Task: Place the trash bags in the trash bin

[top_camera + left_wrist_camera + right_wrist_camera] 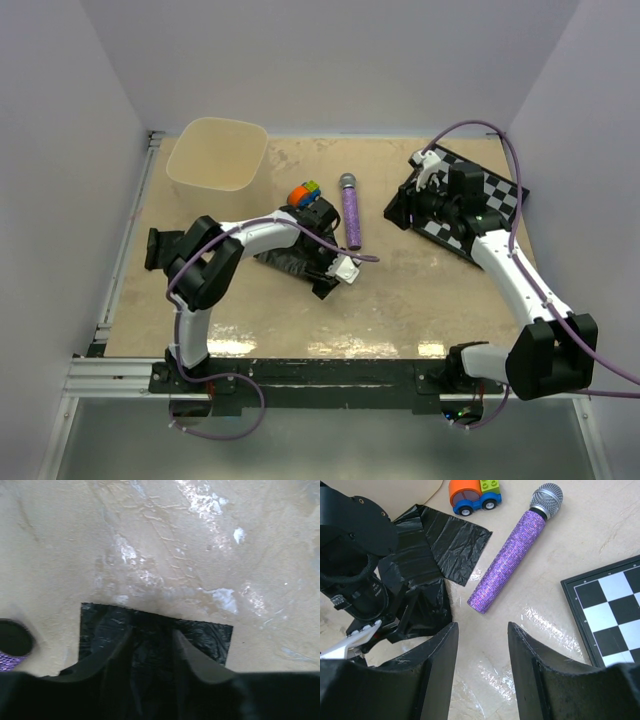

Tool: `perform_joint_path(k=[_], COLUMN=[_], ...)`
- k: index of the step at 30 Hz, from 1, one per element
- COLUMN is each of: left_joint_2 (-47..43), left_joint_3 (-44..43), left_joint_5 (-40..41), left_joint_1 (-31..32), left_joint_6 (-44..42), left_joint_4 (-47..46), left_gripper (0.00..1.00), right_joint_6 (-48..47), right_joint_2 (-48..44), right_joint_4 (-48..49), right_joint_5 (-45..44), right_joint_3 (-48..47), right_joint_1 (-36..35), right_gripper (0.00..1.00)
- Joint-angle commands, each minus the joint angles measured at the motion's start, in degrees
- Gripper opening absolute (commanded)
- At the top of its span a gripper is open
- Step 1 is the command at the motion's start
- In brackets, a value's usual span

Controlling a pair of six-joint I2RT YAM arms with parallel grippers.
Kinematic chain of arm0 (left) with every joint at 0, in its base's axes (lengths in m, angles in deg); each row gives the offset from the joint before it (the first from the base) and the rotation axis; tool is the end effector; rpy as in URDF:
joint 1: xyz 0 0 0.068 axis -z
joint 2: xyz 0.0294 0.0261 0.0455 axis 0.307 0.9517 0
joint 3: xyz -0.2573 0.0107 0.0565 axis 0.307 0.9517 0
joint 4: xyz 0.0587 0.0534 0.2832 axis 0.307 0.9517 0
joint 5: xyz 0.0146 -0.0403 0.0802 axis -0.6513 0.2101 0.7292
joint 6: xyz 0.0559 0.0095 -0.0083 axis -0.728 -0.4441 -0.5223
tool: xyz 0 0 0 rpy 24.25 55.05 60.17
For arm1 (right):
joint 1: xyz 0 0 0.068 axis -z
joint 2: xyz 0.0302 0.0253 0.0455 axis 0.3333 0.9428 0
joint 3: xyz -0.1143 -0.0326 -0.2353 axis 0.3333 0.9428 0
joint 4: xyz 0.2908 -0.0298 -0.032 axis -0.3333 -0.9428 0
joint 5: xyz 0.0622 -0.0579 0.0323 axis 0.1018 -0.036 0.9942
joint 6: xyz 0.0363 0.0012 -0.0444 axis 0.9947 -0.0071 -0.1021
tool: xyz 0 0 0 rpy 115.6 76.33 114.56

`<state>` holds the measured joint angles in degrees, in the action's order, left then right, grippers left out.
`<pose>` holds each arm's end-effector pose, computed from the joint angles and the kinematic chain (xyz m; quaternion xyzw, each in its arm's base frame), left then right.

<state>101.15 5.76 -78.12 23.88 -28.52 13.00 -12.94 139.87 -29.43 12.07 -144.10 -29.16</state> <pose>0.2872 -0.2898 0.1227 0.8228 0.4552 -0.2763 0.1988 0.3129 0.0748 0.2883 -0.2200 0.8215 0.2620 0.4562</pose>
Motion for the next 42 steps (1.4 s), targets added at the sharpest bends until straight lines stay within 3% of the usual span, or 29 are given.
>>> perform_joint_path(k=[1,4,8,11,16,23,28,29,34,42], left_joint_2=[-3.1,0.4,6.5,11.4,18.7,16.7,15.2,14.5,10.2,3.1], left_joint_3=[-1.0,-7.9,-14.9,-20.3,-29.0,-21.1,-16.5,-15.7,-14.2,-27.0], left_joint_5=[-1.6,-0.6,0.2,1.1,1.1,5.0,5.2,4.9,1.4,-13.7], left_joint_1=[-0.1,-0.2,-0.1,-0.2,0.1,0.3,0.4,0.4,-0.2,-4.9], left_joint_6=[1.8,-1.1,-6.1,-10.4,-15.9,-18.1,-19.9,-20.0,-17.7,-0.6], left_joint_4=[-7.5,-3.1,3.5,11.9,30.4,30.4,32.1,32.2,30.4,25.2], left_gripper=[0.47,0.57,0.81,0.81,0.72,0.54,0.19,0.01,0.0,0.0], right_joint_6=[0.4,0.4,0.1,0.1,-0.7,0.6,0.4,0.4,0.6,-2.9], right_joint_2=[-0.3,-0.4,-1.0,-1.8,-2.8,-2.7,-1.5,-1.2,-0.3,1.1], right_joint_4=[2.4,2.3,2.1,2.2,1.6,3.2,3.2,3.2,3.8,3.2], right_joint_5=[0.7,0.5,0.5,0.3,-0.3,0.2,0.4,0.4,0.3,1.6], right_joint_3=[-2.7,-2.9,-2.5,-2.1,-1.7,-0.8,-1.6,-1.8,-2.5,-3.7], right_joint_1=[0.2,0.2,0.2,0.3,0.5,1.0,1.1,1.1,1.2,1.2], right_gripper=[0.49,0.49,0.49,0.49,0.49,0.5,0.5,0.5,0.5,0.5])
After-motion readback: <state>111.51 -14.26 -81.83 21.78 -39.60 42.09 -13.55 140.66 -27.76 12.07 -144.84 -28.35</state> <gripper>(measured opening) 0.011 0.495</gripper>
